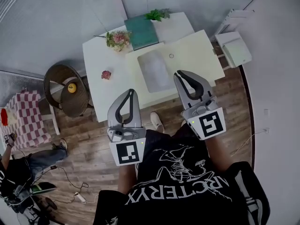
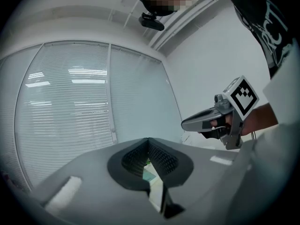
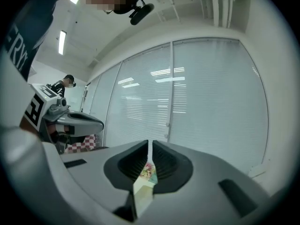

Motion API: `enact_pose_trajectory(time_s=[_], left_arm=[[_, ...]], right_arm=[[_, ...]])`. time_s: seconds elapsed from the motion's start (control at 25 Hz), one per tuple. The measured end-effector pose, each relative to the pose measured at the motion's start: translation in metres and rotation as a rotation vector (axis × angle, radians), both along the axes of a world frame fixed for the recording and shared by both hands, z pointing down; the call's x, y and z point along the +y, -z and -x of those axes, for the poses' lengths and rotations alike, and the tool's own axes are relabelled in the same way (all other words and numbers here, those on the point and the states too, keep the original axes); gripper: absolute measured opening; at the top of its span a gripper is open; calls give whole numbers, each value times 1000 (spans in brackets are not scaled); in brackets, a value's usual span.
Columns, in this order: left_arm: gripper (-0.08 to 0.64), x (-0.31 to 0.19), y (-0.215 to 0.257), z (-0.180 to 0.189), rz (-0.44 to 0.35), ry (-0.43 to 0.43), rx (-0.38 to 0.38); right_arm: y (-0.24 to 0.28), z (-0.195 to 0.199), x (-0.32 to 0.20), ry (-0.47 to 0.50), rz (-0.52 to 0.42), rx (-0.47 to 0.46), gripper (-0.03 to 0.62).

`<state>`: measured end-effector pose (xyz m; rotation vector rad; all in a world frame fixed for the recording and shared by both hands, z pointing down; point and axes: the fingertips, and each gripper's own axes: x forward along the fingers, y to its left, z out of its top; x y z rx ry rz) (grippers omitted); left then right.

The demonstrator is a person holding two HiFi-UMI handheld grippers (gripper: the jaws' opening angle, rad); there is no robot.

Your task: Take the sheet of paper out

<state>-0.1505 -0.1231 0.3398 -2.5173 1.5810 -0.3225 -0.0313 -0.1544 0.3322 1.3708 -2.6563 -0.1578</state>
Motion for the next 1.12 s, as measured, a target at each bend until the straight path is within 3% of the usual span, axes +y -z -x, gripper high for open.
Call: enact_pose_trajectory(time_s=[0.32, 0.48, 0.52, 0.64, 0.8, 0.92, 1.12], left_arm=[[11, -22, 0, 3, 10, 62, -29], [11, -25, 3, 3, 12, 119, -42], [11, -26, 3, 2, 11, 132, -46], [11, -28, 7, 0, 7, 173, -51], [11, -22, 10, -5, 10, 212, -77], [11, -13, 6, -3, 29, 252, -95], [11, -4, 5, 4, 49, 315, -110]], right_arm=[[-9, -10, -36, 38, 25, -3, 14], [-38, -19, -56, 78, 104, -23, 16], [-50, -23, -62, 86, 144, -39, 34], [-101, -31, -87, 119, 301, -98, 278], [-172, -45, -115, 106, 473, -142, 397], [-220, -48, -132, 86, 601, -235, 472], [-304, -33, -131, 185, 946, -327, 483]])
